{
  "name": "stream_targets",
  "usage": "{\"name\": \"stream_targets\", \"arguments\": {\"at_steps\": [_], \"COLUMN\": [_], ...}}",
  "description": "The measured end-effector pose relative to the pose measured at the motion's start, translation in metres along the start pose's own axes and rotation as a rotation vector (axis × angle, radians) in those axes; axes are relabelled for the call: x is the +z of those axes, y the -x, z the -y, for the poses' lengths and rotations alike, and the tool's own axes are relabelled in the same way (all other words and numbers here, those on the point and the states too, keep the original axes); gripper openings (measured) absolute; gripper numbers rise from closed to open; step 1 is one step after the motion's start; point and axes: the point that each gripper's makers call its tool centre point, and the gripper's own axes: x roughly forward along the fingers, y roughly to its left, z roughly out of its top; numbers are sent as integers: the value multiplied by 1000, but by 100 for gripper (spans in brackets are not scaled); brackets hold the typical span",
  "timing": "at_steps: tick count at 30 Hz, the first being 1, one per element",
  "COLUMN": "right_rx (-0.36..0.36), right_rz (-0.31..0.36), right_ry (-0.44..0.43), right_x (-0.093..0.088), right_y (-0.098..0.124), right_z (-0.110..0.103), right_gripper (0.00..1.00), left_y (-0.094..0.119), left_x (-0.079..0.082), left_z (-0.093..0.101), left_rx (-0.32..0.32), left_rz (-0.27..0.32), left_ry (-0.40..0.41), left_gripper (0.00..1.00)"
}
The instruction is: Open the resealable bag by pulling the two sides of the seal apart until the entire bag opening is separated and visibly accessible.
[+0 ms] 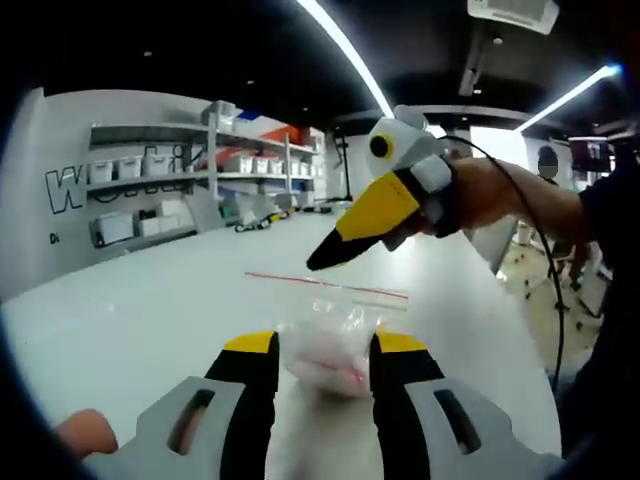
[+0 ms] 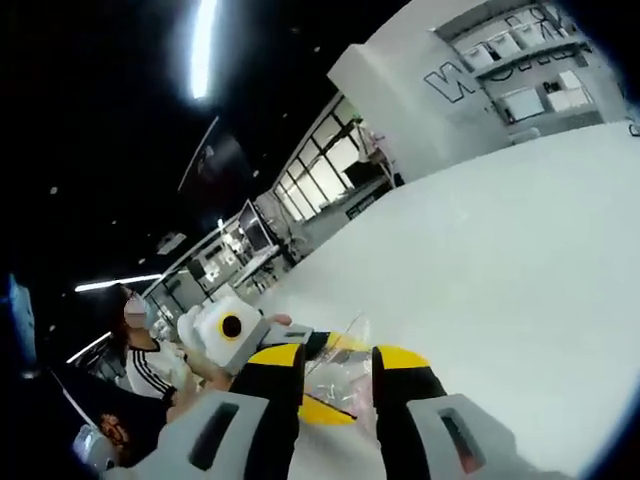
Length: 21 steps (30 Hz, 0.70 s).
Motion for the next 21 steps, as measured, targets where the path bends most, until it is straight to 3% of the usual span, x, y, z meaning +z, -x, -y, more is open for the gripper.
{"name": "stream_targets", "arguments": {"at_steps": [21], "right_rx": [-3], "right_rz": [-52], "right_ry": [-21], "right_x": [-12], "right_y": [-9], "right_z": [5], "right_gripper": [23], "left_y": [-1], "left_x": [0], "left_z": [4], "left_rx": [-4], "left_rz": [-5], "left_ry": [-6], "left_gripper": [36]}}
